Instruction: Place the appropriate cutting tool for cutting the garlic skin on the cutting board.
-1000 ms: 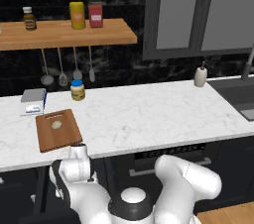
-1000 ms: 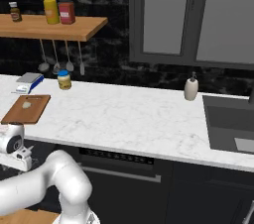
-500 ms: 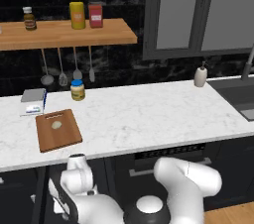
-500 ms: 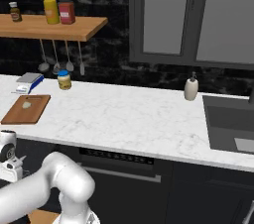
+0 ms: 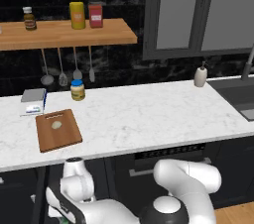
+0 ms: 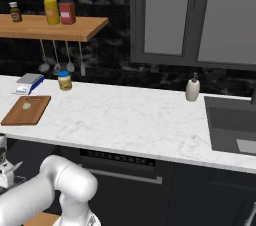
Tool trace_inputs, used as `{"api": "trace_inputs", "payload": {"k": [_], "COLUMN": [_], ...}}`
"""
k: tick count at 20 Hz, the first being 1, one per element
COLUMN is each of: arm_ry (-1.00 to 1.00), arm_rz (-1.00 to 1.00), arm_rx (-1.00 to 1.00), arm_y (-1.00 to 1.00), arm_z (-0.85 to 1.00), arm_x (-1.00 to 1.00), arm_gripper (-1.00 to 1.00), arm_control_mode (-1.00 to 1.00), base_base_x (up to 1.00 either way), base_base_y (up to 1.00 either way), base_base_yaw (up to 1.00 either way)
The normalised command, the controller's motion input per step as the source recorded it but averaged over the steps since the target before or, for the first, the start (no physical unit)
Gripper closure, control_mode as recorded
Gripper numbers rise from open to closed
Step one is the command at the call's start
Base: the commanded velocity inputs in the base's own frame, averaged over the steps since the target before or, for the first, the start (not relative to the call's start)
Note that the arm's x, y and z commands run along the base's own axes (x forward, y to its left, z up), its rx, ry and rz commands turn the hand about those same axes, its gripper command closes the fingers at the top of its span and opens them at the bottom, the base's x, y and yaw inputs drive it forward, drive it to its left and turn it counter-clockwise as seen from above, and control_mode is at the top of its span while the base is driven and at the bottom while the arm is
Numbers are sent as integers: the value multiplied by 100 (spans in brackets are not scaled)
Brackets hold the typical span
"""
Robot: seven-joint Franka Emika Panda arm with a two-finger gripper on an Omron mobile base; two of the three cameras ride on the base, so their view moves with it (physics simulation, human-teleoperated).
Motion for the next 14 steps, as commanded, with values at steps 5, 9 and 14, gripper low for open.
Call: {"api": "trace_inputs", "payload": {"k": [5,9,14], "arm_ry": [-11,-4,0], "arm_rz": [-9,-4,-2], "arm_rx": [-6,-8,-4], "arm_y": [27,0,0], "arm_z": [4,-3,-12], "arm_x": [30,28,30], "arm_gripper": [-100,-100,-100], "arm_control_mode": [-100,-100,-100], "base_base_x": [0,0,0], "base_base_y": [0,0,0], "base_base_yaw": [0,0,0]}}
